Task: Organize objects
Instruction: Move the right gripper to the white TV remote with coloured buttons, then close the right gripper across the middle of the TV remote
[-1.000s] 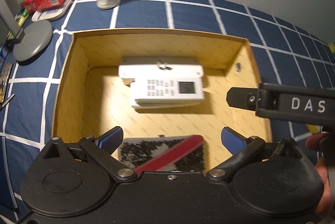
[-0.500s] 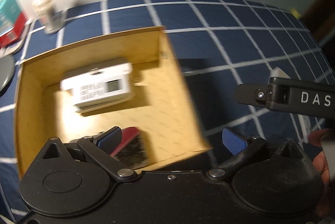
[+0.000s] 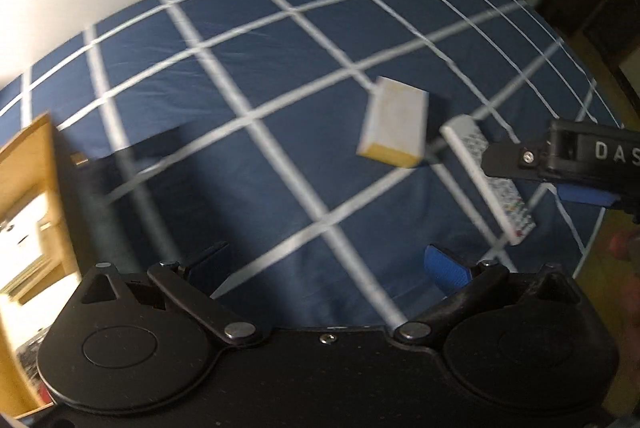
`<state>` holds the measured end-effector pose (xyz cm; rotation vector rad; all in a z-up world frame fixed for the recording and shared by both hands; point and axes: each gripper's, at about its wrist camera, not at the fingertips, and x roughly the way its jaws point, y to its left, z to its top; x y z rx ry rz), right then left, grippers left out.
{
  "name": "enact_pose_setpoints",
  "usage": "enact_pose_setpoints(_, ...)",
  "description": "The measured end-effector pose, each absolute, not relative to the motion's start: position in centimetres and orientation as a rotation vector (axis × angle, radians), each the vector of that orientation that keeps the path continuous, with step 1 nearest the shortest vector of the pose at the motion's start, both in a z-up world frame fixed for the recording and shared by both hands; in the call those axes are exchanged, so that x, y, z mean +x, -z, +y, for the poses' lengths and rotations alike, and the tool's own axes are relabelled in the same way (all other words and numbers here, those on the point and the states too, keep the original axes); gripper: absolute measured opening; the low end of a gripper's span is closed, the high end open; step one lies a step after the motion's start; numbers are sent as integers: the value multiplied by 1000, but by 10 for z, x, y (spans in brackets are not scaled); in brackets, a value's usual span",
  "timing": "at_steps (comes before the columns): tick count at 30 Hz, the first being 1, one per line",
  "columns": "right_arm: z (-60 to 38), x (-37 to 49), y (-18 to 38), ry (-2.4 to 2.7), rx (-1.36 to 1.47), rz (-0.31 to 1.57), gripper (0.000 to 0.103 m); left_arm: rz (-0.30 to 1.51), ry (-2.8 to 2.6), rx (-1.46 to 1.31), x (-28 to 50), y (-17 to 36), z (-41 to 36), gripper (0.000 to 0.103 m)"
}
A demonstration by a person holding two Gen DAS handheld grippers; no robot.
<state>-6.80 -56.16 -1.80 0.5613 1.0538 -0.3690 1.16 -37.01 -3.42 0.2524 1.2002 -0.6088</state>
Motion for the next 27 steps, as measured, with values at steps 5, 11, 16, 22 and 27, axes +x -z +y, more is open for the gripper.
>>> enact_pose_setpoints(5,-617,-91,40,444,615,1080,103,1229,669,310,2,57,-426,103)
enact_pose_setpoints(11,-653,-102,77,475,662,1128,102,1278,688,342,-3,88,-464,103)
enact_pose_setpoints(16,-663,-105,106,490,677,1169,98,1315,669,385,-5,111,-478,103)
enact_pose_setpoints(22,-660,-101,130,467,676,1231,84,1353,624,389,2,129,-476,103)
enact_pose_setpoints(27,-656,-101,144,471,683,1261,77,1361,615,398,7,135,-475,103)
